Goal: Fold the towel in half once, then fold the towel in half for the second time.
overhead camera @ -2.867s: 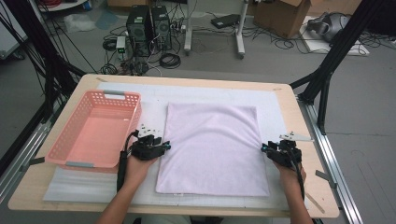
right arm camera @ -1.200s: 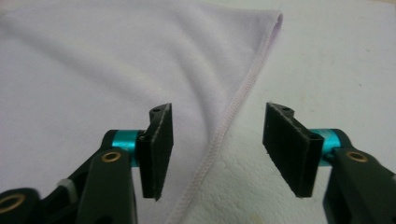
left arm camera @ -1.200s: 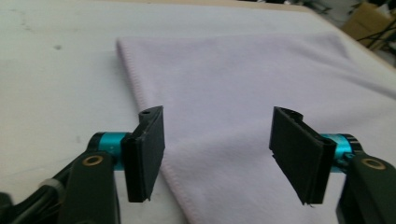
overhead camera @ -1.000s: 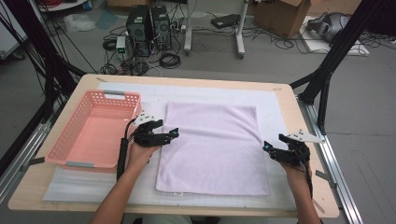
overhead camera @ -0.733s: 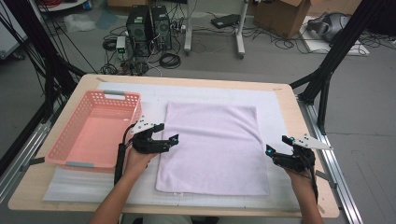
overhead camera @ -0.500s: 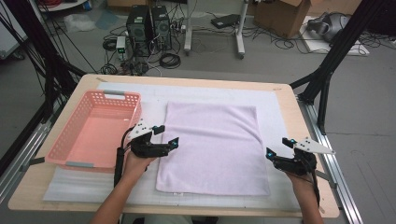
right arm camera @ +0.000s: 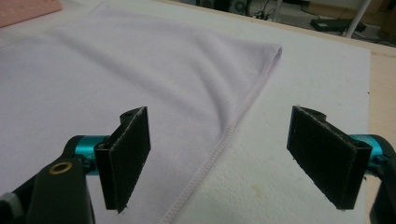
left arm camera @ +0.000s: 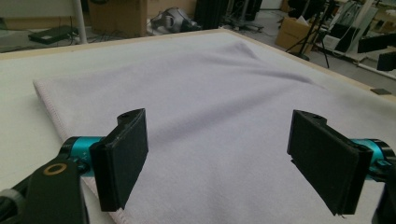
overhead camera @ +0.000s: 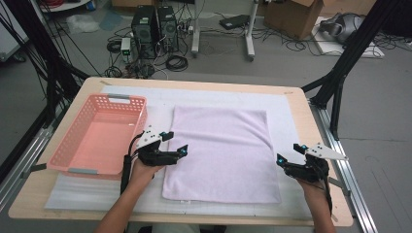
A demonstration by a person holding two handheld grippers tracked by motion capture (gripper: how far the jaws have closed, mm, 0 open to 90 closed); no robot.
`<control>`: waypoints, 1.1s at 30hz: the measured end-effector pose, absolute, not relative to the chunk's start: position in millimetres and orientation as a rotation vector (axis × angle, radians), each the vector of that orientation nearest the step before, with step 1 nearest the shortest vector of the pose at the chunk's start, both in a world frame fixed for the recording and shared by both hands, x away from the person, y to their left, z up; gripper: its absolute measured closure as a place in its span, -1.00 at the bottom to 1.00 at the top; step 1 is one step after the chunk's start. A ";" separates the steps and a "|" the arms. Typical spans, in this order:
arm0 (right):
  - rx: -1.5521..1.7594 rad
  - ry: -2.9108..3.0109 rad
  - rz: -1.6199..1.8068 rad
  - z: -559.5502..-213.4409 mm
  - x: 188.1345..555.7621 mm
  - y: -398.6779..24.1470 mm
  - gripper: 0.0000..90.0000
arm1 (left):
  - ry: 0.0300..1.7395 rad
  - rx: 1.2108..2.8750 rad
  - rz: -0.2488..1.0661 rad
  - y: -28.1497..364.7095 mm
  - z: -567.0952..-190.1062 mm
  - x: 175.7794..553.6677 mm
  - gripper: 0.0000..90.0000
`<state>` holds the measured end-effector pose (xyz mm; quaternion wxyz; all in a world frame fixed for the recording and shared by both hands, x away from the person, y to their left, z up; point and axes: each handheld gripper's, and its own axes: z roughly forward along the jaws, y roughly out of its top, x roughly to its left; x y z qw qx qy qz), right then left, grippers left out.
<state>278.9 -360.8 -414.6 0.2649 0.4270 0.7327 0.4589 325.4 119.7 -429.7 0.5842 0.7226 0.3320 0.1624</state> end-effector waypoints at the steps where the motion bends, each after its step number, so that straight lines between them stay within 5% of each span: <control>1: 1.154 1.979 1.240 -414.3 278.8 -360.8 -0.55 | 0.776 1.691 0.361 120.0 -429.5 325.2 -0.52; 33: 1.235 2.079 1.217 -424.8 316.5 -350.5 -0.55 | 1.009 1.694 0.321 123.5 -432.7 371.2 -0.54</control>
